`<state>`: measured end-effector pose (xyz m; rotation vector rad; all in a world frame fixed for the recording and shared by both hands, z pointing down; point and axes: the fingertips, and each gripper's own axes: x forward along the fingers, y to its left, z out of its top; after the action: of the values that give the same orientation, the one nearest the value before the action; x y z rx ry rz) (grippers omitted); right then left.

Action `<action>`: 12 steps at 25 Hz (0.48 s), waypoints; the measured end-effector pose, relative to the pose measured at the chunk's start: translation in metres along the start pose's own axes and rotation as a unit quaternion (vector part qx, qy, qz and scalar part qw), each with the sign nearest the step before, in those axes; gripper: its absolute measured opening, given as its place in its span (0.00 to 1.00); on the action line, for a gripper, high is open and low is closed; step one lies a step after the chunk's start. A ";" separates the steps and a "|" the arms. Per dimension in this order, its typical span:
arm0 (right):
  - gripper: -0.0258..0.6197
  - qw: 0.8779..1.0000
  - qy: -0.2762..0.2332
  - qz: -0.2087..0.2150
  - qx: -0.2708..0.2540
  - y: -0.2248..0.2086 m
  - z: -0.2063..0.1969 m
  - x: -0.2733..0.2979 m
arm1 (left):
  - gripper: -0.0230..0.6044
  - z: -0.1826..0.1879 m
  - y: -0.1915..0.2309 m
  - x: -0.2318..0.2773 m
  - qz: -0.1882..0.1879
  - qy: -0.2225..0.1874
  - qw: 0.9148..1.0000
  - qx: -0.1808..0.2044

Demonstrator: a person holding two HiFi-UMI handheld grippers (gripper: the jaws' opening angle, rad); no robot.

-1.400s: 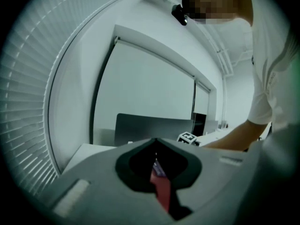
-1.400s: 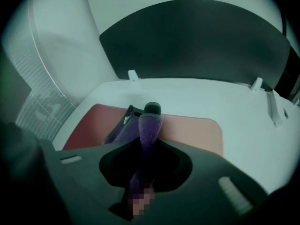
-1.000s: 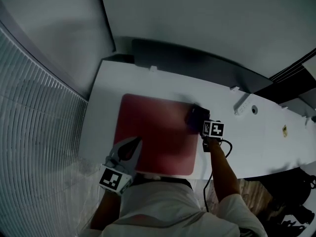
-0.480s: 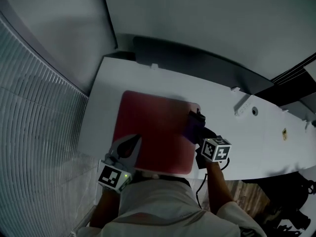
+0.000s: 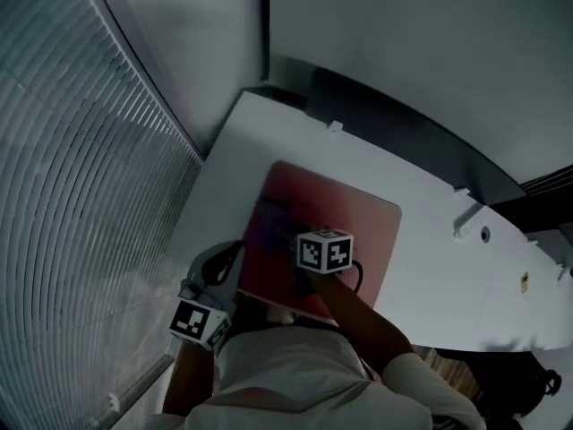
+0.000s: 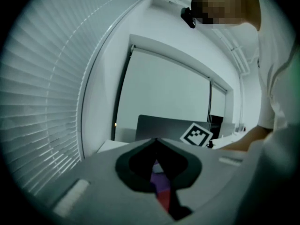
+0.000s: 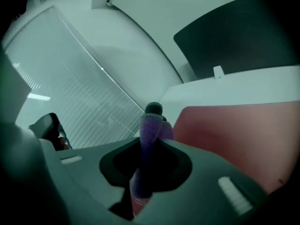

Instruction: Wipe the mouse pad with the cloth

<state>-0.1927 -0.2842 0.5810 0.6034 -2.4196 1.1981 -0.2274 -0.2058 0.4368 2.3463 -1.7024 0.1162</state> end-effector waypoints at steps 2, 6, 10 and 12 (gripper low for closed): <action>0.12 1.000 0.014 -0.006 -0.004 0.002 -0.002 0.032 | 0.04 -0.005 0.013 -0.009 0.007 -0.002 1.000 -0.003; 0.12 0.997 0.055 -0.048 0.021 -0.024 -0.020 0.072 | 0.04 -0.016 0.030 -0.024 0.013 0.000 1.000 -0.010; 0.12 0.993 0.063 -0.094 0.031 -0.053 -0.030 0.060 | 0.04 -0.014 0.031 -0.022 0.005 0.005 1.000 -0.013; 0.12 0.991 0.064 -0.112 0.031 -0.067 -0.034 0.046 | 0.04 -0.012 0.026 -0.015 -0.005 0.005 1.000 -0.014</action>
<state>-0.1911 -0.3026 0.6673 0.7696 -2.1506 1.1818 -0.2554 -0.1966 0.4488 2.3292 -1.6756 0.1014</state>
